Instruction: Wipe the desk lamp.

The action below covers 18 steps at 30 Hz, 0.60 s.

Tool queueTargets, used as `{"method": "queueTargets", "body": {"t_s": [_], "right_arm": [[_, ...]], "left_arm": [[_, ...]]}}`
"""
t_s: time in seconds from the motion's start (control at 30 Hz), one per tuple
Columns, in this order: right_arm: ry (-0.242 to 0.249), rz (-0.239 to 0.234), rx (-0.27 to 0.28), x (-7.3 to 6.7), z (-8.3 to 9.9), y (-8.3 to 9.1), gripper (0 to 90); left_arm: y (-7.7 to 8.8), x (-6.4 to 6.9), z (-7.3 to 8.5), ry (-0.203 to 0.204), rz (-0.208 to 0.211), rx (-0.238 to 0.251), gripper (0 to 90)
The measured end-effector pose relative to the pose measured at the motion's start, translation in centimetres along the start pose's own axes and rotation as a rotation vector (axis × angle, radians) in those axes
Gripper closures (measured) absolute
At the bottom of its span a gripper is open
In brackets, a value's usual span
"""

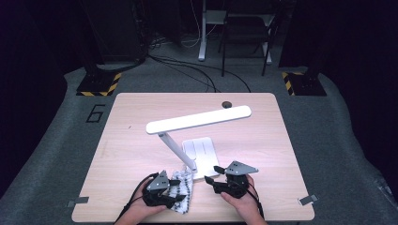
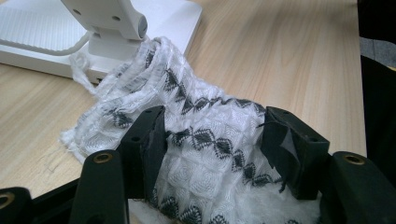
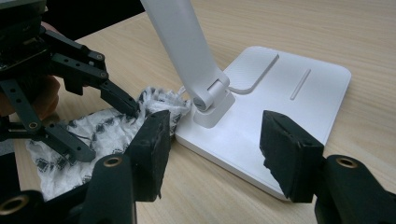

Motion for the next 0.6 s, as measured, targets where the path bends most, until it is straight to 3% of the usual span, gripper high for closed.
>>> {"method": "queueTargets", "body": {"t_s": [0.33,0.37,0.6], "right_arm": [[-0.014,0.001,0.006,0.04,-0.01,0.11,43.0],[-0.008,0.0,0.006,0.09,-0.02,0.09,43.0],[-0.016,0.003,0.008,0.1,-0.01,0.14,43.0]], "left_arm": [[-0.42,0.24,0.43,-0.031,-0.014,-0.031,39.9],[-0.51,0.33,0.44,-0.035,-0.034,-0.028,40.8],[-0.45,0.24,0.32,-0.047,-0.046,-0.054,48.5]]}}
Point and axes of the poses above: each handheld gripper's, and its own axes: y roughly backward along the jaws, z roughly out of its underside, x roughly to its right, the point moved 3 cm from there along -y, roughly forward along the jaws, and after that the axes turned 12 degrees about -z, right-handed, at the moved point
